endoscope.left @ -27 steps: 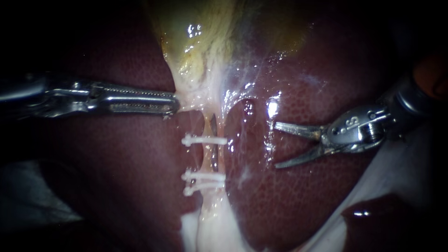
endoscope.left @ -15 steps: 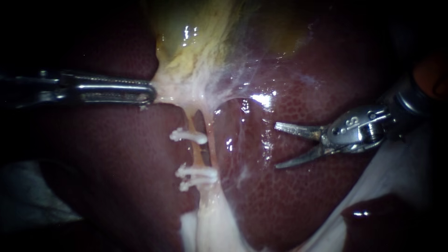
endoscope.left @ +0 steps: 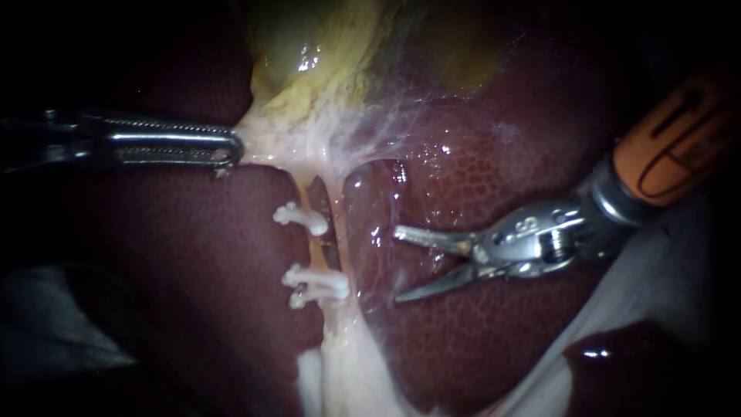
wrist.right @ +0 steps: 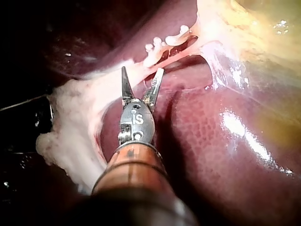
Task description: Go to the cutting position left tube
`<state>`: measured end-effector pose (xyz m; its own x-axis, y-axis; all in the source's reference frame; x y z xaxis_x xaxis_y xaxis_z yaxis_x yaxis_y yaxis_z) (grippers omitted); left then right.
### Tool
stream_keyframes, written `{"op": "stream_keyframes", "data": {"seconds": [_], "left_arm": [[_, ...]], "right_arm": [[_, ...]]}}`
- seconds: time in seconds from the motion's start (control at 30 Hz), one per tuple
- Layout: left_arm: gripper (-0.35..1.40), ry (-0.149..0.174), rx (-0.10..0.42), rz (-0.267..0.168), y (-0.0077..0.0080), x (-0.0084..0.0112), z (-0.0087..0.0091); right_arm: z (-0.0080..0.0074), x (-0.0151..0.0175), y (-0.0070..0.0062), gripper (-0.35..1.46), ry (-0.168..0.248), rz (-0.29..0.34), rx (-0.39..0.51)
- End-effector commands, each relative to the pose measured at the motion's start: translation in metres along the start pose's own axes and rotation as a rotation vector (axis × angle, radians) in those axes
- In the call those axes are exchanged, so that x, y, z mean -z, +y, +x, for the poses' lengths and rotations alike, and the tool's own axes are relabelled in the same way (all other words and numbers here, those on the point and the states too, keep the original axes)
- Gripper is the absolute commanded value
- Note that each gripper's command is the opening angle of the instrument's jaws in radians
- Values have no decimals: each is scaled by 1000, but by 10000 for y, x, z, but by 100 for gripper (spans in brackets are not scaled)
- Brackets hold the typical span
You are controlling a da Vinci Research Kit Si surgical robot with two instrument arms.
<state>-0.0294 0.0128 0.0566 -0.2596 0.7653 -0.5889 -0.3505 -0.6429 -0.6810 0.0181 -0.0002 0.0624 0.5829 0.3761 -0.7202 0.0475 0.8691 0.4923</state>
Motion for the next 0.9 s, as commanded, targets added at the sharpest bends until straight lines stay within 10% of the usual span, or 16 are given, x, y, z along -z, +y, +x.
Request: {"op": "stream_keyframes", "data": {"seconds": [0.03,0.9], "left_arm": [[-35,0,1,1,1,0,0],[-35,1,-5,4,5,-2,0]], "right_arm": [[0,-7,0,144,5,10,-7],[-36,-83,52,144,54,154,-91]]}}
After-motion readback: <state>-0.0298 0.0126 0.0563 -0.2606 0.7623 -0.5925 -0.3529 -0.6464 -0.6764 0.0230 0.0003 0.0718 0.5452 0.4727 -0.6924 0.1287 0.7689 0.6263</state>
